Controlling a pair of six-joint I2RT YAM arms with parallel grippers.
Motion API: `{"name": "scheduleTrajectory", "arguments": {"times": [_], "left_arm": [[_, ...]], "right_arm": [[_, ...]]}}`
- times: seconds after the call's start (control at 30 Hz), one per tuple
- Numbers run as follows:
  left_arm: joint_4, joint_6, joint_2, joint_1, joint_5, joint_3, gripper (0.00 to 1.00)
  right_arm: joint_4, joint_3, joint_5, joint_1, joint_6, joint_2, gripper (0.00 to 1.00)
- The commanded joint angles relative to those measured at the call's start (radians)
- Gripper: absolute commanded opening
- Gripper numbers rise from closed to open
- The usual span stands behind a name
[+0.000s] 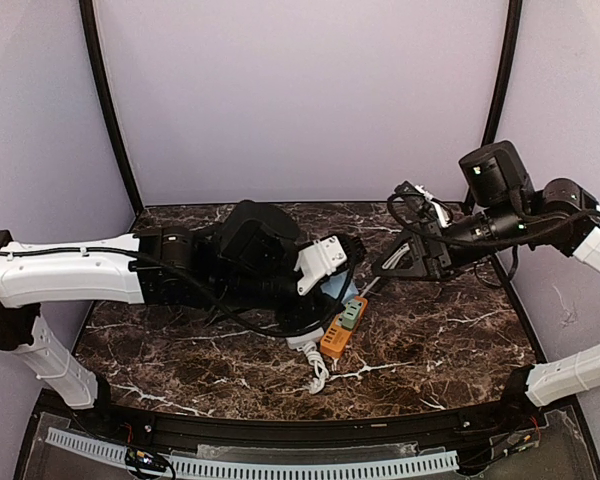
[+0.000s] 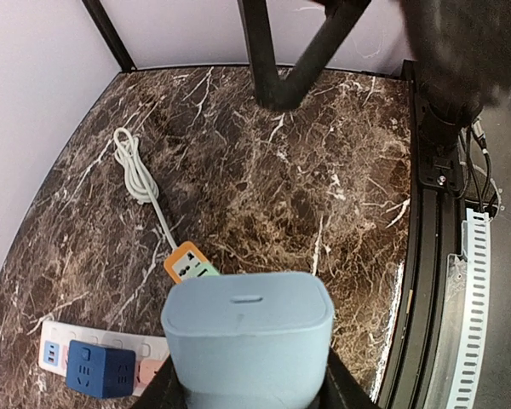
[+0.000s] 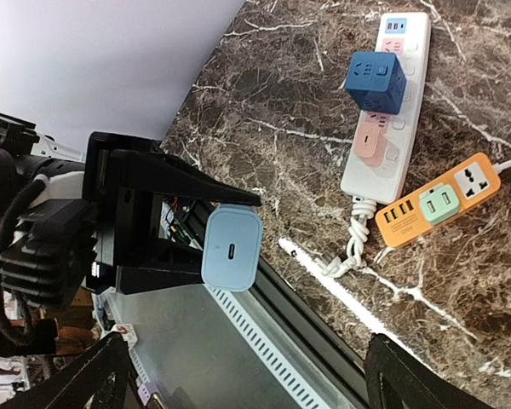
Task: Insert the plug
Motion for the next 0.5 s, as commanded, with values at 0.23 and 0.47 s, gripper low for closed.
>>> {"name": "scheduleTrajectory", "arguments": {"times": [0.23,0.47], "left_arm": [[0.022,0.134,0.037,-0.003,0.067,0.086,0.01],[0.015,0.152,0.064,0.004,0.113,0.110,0.01]], "right_arm": [[0.015,-0.015,-0.088,-0.015,0.199,0.039,0.87],[0.028,-0.041,-0.081,-0.015,0.250,0.067,0.75]]}}
